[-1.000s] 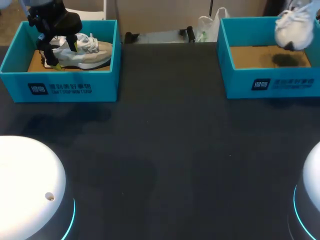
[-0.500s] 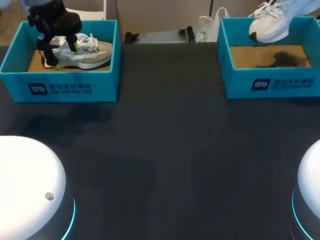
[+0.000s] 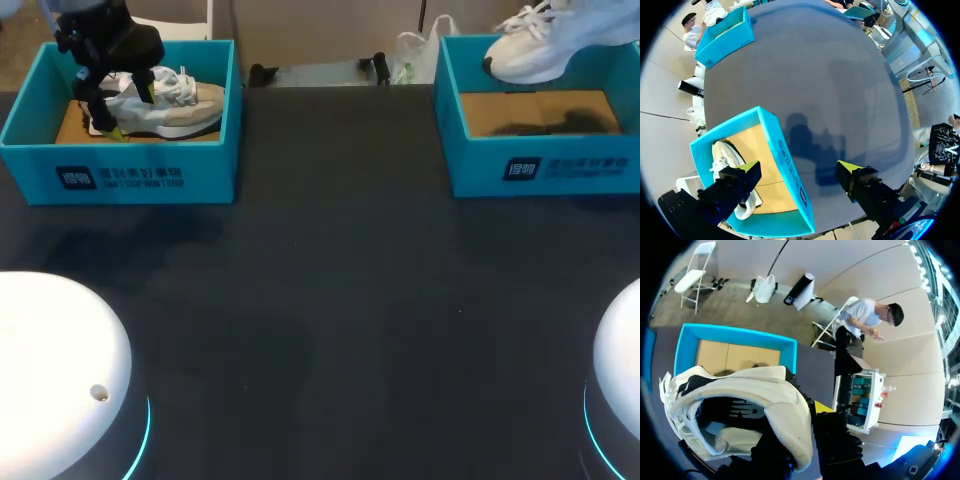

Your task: Take the shoe out of the shoebox, open the shoe tongue, remove and reinsert the insole, then place the shoe into the shoebox

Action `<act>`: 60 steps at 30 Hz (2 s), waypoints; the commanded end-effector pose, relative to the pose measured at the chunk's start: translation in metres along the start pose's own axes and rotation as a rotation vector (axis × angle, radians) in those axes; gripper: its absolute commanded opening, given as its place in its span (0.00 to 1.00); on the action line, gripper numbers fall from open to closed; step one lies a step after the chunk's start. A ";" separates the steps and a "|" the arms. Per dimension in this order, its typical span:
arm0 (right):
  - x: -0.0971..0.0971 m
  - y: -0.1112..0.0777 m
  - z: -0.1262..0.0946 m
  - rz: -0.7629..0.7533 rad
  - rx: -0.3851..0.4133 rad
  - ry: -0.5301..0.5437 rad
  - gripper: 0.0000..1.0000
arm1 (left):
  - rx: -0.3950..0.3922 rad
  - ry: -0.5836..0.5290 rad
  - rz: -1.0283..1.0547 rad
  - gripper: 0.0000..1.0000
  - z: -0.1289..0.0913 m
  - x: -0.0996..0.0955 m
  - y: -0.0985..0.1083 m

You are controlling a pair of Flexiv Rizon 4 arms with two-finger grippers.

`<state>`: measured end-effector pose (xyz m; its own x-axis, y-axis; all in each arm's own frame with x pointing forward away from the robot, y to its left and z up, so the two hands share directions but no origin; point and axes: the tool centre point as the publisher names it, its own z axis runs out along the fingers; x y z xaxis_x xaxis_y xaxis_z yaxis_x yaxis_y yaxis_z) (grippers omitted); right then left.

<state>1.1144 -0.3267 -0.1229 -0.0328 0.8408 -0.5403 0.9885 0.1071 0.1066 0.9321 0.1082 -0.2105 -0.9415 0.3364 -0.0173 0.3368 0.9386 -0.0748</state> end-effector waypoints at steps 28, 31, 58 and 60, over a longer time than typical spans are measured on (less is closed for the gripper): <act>0.013 -0.024 0.040 0.315 0.209 0.068 0.00 | -0.001 0.000 0.001 1.00 0.000 0.000 0.000; 0.020 -0.029 0.054 0.321 0.229 0.081 0.00 | -0.001 0.000 0.001 1.00 0.000 0.000 0.000; 0.054 -0.037 0.085 0.334 0.210 0.107 0.00 | -0.001 0.000 0.001 1.00 0.000 0.000 0.000; 0.055 -0.035 0.091 0.326 0.198 0.118 0.00 | -0.001 0.000 0.001 1.00 0.000 0.000 0.000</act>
<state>1.0927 -0.3310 -0.2241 0.2864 0.8634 -0.4153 0.9568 -0.2805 0.0766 0.9321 0.1081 -0.2105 -0.9415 0.3365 -0.0173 0.3368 0.9386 -0.0748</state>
